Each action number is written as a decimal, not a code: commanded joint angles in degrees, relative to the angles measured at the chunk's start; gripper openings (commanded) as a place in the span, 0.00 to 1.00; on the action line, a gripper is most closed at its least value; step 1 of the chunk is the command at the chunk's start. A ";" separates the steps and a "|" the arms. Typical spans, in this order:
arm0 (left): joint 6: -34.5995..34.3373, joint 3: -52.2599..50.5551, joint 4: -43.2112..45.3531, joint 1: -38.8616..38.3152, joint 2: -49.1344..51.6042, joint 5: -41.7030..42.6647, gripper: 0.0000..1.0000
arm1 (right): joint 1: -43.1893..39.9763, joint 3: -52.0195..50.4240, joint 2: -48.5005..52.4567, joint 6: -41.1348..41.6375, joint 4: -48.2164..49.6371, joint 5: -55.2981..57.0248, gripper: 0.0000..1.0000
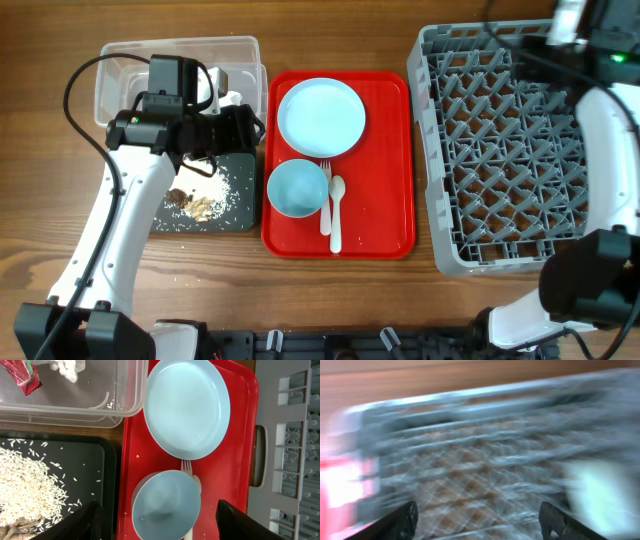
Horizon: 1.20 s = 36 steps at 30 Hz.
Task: Sort waste into correct bins and load items into the dishwasher rack
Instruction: 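Move the right gripper back to the light-blue plate and grasp its rim, then lift the light-blue plate with the right gripper and stand it in the rack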
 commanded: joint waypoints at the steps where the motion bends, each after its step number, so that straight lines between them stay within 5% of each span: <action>1: 0.33 0.39 -0.11 -0.28 -0.42 -1.77 0.75 | 8.37 -0.09 1.44 1.68 -2.29 -16.13 0.79; 9: 0.28 0.39 -4.57 -0.26 -0.31 -7.04 0.78 | 25.55 -0.09 8.31 13.40 -5.40 -9.49 0.78; 17: -1.66 0.39 -6.27 -0.22 -0.31 -10.97 0.80 | 30.73 -0.09 18.91 31.82 -3.13 4.44 0.75; 20: -1.66 0.39 -6.27 -0.22 -0.31 -10.95 0.80 | 30.73 -0.09 23.06 34.64 -1.05 4.17 0.67; 30: -1.66 0.39 -6.27 -0.22 -0.31 -10.95 0.80 | 30.73 -0.09 27.28 37.57 1.07 2.95 0.06; 36: -1.66 0.39 -6.25 -0.22 -0.31 -10.95 0.81 | 28.30 1.18 24.52 37.09 2.75 3.39 0.04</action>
